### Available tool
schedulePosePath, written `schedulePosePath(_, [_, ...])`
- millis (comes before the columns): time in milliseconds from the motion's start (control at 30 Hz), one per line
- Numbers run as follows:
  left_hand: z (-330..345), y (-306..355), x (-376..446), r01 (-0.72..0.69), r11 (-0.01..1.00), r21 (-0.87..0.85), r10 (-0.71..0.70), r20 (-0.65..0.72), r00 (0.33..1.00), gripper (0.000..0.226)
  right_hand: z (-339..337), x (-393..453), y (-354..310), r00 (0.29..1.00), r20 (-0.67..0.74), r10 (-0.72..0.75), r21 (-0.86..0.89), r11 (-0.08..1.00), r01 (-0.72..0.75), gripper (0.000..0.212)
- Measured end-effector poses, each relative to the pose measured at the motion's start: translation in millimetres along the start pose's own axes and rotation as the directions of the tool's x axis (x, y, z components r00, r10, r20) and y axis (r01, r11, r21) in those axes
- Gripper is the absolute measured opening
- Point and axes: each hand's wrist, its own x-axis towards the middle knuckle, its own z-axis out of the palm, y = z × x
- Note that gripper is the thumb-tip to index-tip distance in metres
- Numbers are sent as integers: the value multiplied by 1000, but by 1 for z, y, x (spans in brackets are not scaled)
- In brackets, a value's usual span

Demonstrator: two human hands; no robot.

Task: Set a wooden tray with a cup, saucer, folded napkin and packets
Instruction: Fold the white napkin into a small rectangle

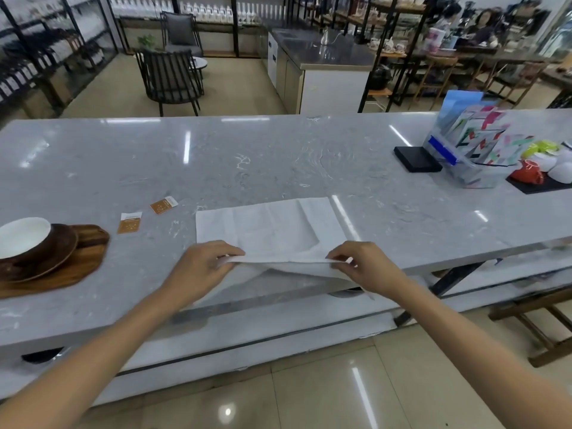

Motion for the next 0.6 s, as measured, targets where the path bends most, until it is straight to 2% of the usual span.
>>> schedulePosePath(100, [-30,-10,14,76,996,-52,-79,-68,995,18,-23,14,17,993,-105,49,-25,998,-52,15])
schedulePosePath(233, [-74,-20,36,122,992,4,-121,-127,985,14,-62,40,23,967,-236,94,8,995,-95,17])
schedulePosePath(300, [-101,-22,50,147,989,23,-141,-156,978,13,-89,59,18,930,-343,133,66,991,-118,18])
schedulePosePath(367, [-132,-18,65,164,986,-15,-162,-272,949,16,-118,78,10,869,-462,176,150,982,-119,22])
schedulePosePath(433, [-165,-8,78,120,986,-115,-157,-413,897,12,-146,90,-2,778,-592,211,268,962,-56,27])
schedulePosePath(500, [-193,4,87,8,971,-238,-135,-520,844,5,-165,98,-15,715,-660,230,359,933,31,24])
schedulePosePath(600, [-210,9,97,-52,958,-281,-119,-558,822,12,-173,106,-24,726,-661,191,341,938,64,23])
